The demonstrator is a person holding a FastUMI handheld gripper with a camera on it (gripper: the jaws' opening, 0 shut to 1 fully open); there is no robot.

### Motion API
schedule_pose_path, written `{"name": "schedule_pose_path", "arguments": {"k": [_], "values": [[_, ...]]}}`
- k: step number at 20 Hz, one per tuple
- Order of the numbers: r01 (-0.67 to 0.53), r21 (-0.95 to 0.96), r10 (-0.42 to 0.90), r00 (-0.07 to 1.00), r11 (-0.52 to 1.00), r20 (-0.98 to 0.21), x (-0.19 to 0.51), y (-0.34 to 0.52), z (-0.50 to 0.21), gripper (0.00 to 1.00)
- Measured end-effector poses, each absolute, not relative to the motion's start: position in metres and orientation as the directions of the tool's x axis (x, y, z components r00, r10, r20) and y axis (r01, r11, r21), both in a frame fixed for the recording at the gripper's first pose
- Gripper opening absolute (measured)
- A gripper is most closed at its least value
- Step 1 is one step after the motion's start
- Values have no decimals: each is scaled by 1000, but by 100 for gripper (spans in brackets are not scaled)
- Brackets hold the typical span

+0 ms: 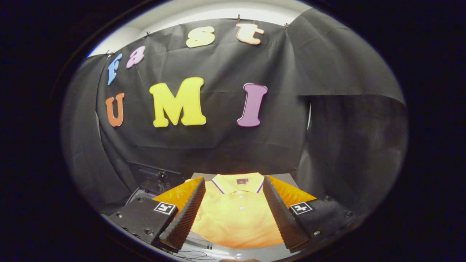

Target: Put the clothes into the washing machine and then close the washing machine lid.

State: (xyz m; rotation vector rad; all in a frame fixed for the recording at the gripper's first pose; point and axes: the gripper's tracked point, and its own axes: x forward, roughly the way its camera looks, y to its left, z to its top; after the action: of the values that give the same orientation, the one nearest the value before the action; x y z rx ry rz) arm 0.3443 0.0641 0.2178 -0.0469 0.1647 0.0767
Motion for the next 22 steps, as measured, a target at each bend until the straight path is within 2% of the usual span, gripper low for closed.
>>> {"name": "schedule_pose_path", "arguments": {"k": [5, 12, 16, 18, 19, 22], "values": [[-71, -33, 55, 932, 997, -358, 400, 61, 176, 99], [-58, -46, 23, 835, 997, -550, 418, 53, 120, 99], [-50, -57, -1, 741, 997, -671, 420, 47, 84, 98], [-70, -80, -2, 738, 994, -675, 422, 45, 83, 95], [-50, -66, -7, 743, 997, -669, 422, 45, 87, 91], [-27, -29, 1, 745, 999, -667, 422, 47, 85, 88]]}}
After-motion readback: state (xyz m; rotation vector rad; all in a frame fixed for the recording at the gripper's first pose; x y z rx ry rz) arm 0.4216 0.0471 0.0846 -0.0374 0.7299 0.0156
